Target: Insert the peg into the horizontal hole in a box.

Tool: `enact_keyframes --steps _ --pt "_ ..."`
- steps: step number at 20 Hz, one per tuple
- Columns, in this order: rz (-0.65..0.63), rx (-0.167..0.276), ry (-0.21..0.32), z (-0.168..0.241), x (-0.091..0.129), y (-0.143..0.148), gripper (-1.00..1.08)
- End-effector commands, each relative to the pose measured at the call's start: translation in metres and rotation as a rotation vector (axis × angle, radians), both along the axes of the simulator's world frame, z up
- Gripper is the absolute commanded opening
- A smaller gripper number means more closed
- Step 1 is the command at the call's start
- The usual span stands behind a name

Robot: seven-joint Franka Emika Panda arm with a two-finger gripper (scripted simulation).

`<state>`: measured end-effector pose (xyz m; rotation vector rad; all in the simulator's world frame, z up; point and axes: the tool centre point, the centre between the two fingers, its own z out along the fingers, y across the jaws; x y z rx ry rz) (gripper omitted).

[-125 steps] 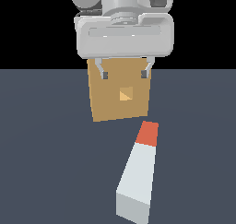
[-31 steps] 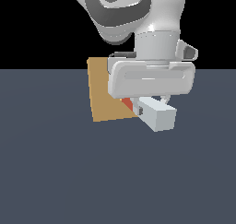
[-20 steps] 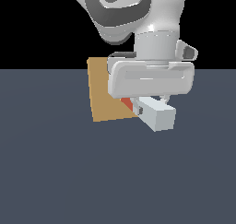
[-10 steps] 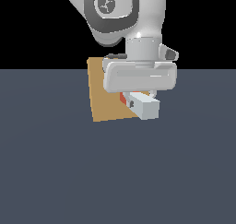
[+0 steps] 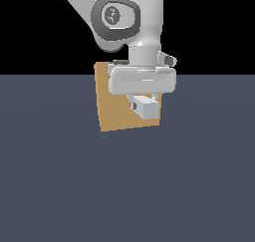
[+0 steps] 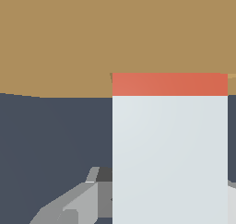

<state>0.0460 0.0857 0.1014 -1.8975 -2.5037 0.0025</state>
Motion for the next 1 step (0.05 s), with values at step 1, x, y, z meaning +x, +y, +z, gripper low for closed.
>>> enact_keyframes --steps 1 --pt "0.000 0.001 -0.005 0.0027 0.0003 0.0045 -1.00"
